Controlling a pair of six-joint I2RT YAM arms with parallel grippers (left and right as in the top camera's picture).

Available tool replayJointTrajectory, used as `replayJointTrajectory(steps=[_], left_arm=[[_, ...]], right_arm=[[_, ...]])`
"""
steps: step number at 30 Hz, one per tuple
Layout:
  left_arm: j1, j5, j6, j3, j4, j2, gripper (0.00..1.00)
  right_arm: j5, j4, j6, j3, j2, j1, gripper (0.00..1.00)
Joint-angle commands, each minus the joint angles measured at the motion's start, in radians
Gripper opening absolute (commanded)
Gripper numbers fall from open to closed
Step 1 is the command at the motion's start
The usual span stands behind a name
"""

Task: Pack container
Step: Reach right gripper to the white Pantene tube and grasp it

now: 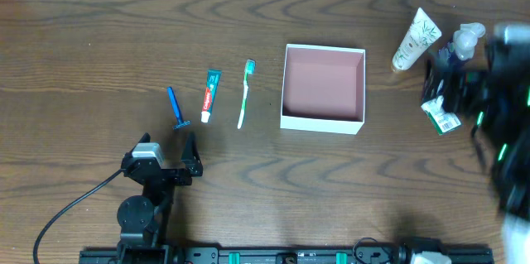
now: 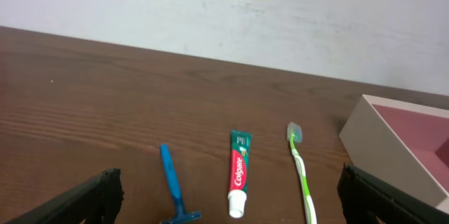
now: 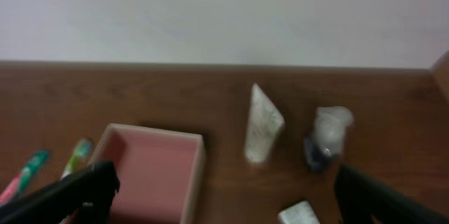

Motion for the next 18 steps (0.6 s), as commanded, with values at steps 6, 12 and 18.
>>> replayJointTrajectory(steps=[6, 12, 18], left_arm=[[0.006, 0.017, 0.004, -0.024, -0.021, -0.006, 0.98], [0.006, 0.017, 0.005, -0.024, -0.021, -0.006, 0.98], [0.006, 0.017, 0.004, -0.024, -0.021, -0.006, 0.98]], right_arm=[[-0.008, -0.46, -0.14, 0.732, 0.56, -0.051, 0.99], [-0.008, -0.499, -0.276, 0.784, 0.69, -0.053, 0.99], [-0.009, -0.46, -0.279, 0.784, 0.791, -0.083, 0.99]])
